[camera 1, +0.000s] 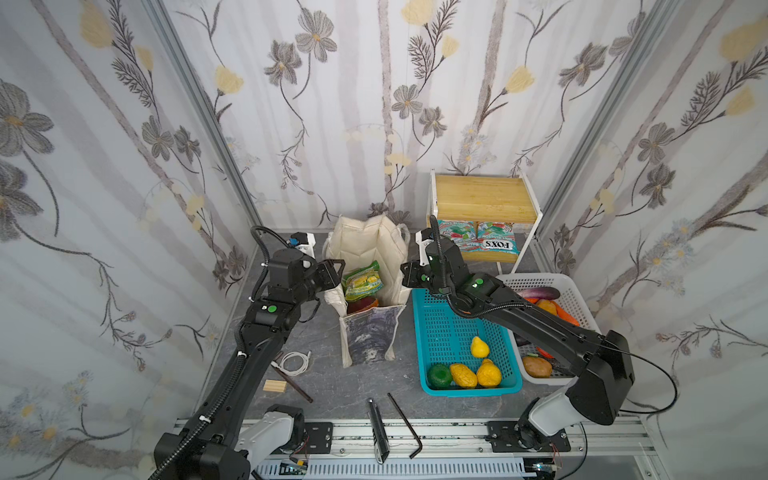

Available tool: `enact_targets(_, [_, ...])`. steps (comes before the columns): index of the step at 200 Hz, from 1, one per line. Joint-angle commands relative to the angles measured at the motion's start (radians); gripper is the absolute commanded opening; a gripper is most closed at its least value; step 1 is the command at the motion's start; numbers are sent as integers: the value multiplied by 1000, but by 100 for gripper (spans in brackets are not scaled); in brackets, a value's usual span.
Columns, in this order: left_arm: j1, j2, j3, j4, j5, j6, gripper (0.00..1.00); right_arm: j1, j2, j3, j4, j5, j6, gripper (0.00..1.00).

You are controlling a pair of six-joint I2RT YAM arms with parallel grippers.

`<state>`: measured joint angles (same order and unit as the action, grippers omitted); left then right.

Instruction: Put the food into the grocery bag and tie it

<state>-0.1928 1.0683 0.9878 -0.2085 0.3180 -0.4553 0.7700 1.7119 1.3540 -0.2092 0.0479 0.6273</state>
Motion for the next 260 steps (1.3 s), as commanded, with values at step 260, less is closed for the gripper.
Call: enact_targets(260, [269,25,-718,1010,227,-1125,75,-11,11,-28,90,-55,23,0])
